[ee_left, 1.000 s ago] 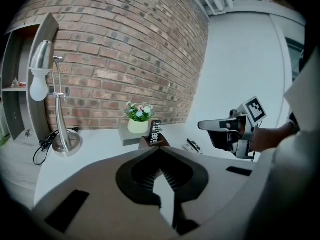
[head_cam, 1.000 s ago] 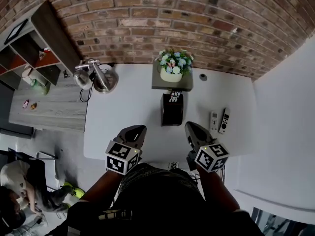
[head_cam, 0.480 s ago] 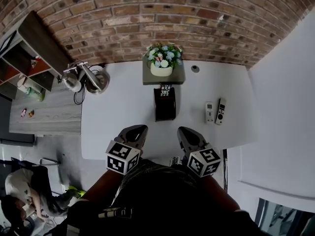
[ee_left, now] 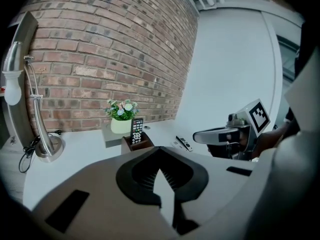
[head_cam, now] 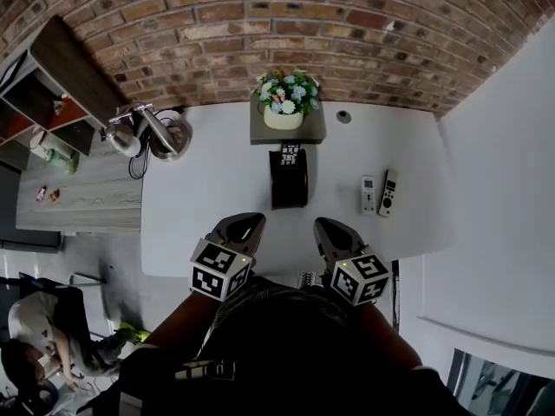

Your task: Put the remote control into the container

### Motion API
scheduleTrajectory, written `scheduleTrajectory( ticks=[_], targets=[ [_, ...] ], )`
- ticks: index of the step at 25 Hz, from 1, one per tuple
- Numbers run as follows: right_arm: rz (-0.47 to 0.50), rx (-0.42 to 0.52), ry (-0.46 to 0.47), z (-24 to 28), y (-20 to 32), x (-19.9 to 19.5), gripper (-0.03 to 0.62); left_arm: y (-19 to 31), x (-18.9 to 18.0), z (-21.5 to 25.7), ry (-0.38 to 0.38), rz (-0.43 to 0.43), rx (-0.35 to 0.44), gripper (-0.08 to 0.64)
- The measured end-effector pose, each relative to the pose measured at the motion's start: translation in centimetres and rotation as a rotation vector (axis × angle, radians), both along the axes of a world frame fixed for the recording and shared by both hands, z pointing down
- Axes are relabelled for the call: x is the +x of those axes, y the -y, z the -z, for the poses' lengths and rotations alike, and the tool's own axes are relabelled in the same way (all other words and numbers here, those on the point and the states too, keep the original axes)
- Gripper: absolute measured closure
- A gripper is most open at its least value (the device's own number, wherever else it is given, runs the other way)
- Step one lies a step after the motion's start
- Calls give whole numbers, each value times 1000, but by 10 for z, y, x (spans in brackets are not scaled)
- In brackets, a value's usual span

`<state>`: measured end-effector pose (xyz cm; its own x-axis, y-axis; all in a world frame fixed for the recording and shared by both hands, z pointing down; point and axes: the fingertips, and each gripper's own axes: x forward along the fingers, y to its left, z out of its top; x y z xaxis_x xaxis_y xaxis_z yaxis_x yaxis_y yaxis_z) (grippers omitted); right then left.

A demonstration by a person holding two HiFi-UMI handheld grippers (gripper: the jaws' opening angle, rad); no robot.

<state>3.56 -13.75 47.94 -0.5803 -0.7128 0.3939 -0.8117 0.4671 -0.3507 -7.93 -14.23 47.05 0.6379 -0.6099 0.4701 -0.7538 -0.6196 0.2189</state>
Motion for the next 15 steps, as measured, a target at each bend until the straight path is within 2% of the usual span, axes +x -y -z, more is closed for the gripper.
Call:
scheduleTrajectory(
  ticks=[2, 5, 10, 15],
  targets=[
    [1, -5, -3, -1, 1, 2, 583, 1, 3, 2, -5, -4, 12, 566],
    [8, -9, -6, -4, 3, 3, 583, 4, 6, 1, 30, 2, 30, 566],
    [5, -11, -19, -9, 10, 13, 583, 5, 17, -7, 69, -14, 15, 566],
    [-35, -31, -92, -28, 27, 45, 583, 6, 30, -18, 131, -45, 19, 566]
  ],
)
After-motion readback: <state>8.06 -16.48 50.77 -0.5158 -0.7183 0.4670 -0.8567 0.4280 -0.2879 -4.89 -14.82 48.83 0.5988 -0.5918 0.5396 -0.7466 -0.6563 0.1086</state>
